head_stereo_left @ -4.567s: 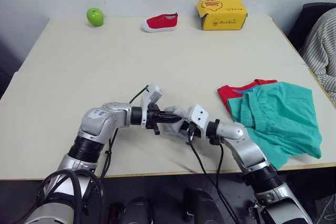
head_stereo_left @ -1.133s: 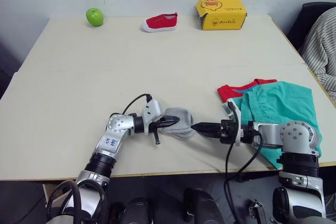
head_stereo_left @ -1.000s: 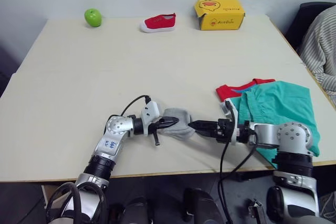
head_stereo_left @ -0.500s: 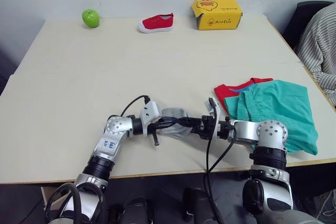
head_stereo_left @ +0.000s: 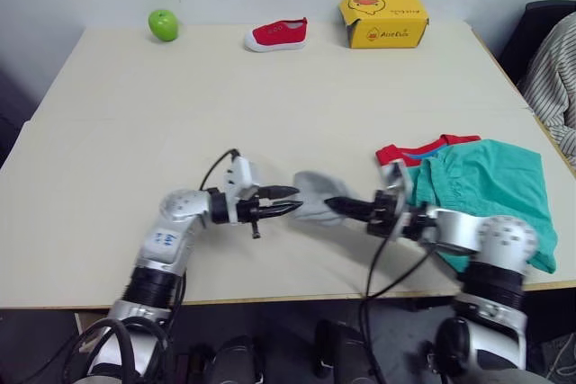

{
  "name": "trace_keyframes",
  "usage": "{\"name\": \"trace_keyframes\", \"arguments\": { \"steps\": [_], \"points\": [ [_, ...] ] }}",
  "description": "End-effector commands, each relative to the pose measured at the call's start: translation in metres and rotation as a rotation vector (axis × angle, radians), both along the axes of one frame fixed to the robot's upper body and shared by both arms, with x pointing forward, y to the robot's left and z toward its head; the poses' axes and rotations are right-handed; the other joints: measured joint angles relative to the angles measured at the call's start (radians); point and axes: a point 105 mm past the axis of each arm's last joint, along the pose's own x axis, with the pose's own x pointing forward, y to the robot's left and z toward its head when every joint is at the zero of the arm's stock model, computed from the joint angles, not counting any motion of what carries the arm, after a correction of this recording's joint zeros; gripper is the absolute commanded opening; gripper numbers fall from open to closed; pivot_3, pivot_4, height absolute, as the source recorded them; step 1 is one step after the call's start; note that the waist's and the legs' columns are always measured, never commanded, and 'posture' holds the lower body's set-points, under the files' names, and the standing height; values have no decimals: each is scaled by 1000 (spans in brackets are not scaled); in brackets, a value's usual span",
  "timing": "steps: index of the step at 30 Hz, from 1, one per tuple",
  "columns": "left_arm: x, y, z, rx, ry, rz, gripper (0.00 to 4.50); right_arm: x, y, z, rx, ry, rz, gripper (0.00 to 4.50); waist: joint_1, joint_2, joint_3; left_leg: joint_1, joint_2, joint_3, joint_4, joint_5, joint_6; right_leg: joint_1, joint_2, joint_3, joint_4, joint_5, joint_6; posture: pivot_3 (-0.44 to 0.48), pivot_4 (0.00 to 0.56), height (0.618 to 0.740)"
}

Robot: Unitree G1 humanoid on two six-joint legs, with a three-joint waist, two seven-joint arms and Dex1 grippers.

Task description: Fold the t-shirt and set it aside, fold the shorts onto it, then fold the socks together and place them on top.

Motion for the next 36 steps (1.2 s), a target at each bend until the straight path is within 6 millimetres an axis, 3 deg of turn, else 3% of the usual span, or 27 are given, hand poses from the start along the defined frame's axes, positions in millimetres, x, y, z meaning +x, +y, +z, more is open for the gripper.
{"name": "trace_keyframes", "arguments": {
  "steps": [1,4,7,8,10,13,20,22,24,28,32,33,36],
  "points": [
    [-19,2,30,-74,-54,-68,2460,-22,-26,35,39,-148,10,37,1,0,0,0,0,0,0,0,0,0,0,0,-1,0,0,0,150,740],
    [-28,5,45,-129,-79,-91,3381,-32,-78,56,-46,-185,-126,37,5,0,1,0,-1,1,0,0,1,1,1,1,-3,1,2,0,150,740],
    [-32,6,48,-140,-81,-93,4343,-37,-114,69,-117,-178,-236,37,12,0,2,1,-8,2,0,2,4,1,-1,5,-7,3,5,0,150,740],
    [-33,6,48,-139,-86,-89,4500,-37,-134,73,-140,-158,-312,37,11,0,2,1,-9,2,0,2,5,2,0,6,-8,4,6,0,150,740],
    [-34,6,49,-150,-90,-81,4500,-38,-166,74,-198,-110,-430,37,13,0,2,1,-9,2,0,3,5,2,0,6,-10,7,6,0,150,740],
    [-35,7,49,-162,-78,-79,4500,-36,-188,61,-262,-41,-498,37,15,0,2,1,-9,2,0,3,6,2,0,7,-10,7,7,0,150,740],
    [-35,8,46,-159,-38,-84,4500,-6,-208,21,-362,45,-555,37,12,0,2,1,-10,5,0,4,6,2,-1,10,-10,8,9,0,150,740],
    [-35,11,44,-144,-22,-92,4500,2,-219,8,-450,70,-596,761,13,0,2,1,-11,5,0,4,6,2,-1,10,-10,9,9,0,150,740],
    [-33,16,44,-137,-18,-84,4500,3,-227,8,-497,75,-600,1410,15,0,2,1,-11,5,1,4,6,2,-1,9,-11,9,9,0,150,740],
    [-26,31,42,-118,-20,-25,4500,-9,-248,16,-657,61,-572,2808,27,2,2,1,-11,5,1,4,6,2,-1,9,-12,9,9,0,150,740],
    [-28,53,25,-29,52,43,4500,-19,-278,37,-833,9,-616,4245,22,3,2,1,-12,5,1,4,7,1,-2,10,-12,9,10,0,150,740],
    [-31,62,18,7,81,60,4500,-23,-285,42,-879,15,-629,4469,19,3,2,1,-11,5,1,4,7,1,-2,9,-12,9,10,0,150,740],
    [-24,94,8,64,74,216,4500,-22,-285,66,-975,-133,-573,4469,10,3,2,1,-10,6,0,4,6,0,-2,10,-12,9,9,0,150,740]
  ]
}}
